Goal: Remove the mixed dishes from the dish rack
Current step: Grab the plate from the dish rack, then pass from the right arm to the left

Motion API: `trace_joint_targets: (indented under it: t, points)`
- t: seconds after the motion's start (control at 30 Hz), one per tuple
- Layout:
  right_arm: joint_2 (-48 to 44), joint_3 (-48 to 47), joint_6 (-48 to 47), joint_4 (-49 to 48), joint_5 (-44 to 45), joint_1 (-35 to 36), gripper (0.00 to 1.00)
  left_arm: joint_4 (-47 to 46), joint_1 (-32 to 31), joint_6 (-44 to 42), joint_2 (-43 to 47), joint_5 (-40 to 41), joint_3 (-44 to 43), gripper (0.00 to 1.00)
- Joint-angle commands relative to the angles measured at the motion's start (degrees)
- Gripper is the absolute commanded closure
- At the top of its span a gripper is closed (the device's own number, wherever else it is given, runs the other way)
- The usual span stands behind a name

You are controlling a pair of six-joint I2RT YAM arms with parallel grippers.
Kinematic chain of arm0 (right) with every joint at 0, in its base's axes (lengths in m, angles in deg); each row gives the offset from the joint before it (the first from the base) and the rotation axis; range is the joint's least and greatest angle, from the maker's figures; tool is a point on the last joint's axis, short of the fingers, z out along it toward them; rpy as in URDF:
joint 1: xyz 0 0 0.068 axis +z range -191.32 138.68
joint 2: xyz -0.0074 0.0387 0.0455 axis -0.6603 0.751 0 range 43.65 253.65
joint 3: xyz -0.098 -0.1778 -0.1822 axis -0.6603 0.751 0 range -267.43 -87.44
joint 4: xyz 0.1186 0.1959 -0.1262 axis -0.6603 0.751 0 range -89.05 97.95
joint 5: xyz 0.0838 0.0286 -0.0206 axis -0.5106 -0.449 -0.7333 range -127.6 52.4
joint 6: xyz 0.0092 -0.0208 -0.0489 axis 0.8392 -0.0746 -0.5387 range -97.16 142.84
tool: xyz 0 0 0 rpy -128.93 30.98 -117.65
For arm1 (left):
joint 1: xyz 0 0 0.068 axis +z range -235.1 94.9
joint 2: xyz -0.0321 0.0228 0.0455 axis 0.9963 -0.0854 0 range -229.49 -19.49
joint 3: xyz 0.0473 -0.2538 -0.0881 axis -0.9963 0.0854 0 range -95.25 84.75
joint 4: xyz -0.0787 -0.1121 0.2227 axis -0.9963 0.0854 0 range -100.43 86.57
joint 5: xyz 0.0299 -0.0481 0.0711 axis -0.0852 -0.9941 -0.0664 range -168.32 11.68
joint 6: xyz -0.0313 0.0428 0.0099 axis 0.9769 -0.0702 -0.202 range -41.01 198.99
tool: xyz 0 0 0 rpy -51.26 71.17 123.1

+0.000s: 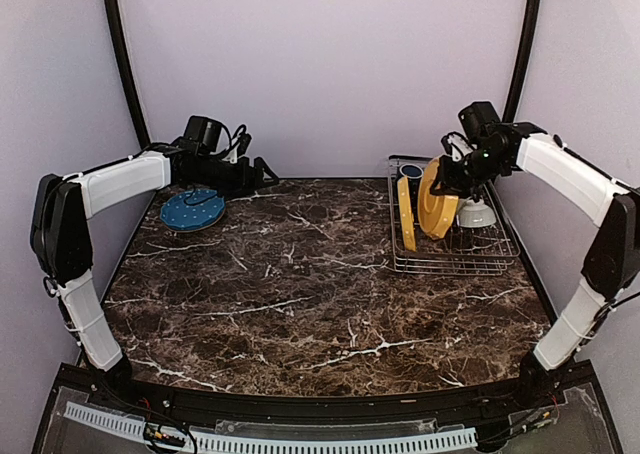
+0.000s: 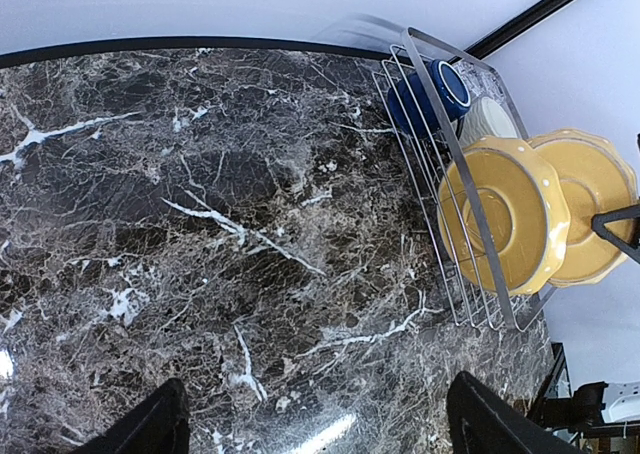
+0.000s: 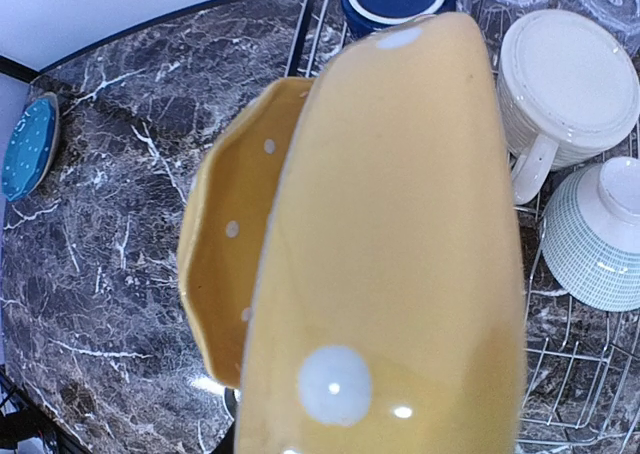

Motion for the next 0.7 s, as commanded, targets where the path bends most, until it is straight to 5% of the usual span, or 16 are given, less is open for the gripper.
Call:
trace_joint_targets:
  t: [0.0,0.4,0.67]
  points:
    - [-6.30,0.04,-4.65,-7.88,1.94,0.07,1.00,1.57,-0.37,-1.02,0.61,-0.71,-1.98,0.12]
    - [-10.92,-7.66,-19.41,-11.31,12.45,8.33,1.00,-1.28,-0.54,3.43,3.84,-7.47,-1.92,0.12]
    - [-9.13,-6.81,-36.84,-24.96,15.62,24.43,1.00,-1.56,-0.22,9.48,7.12,-12.35,-4.74,0.13]
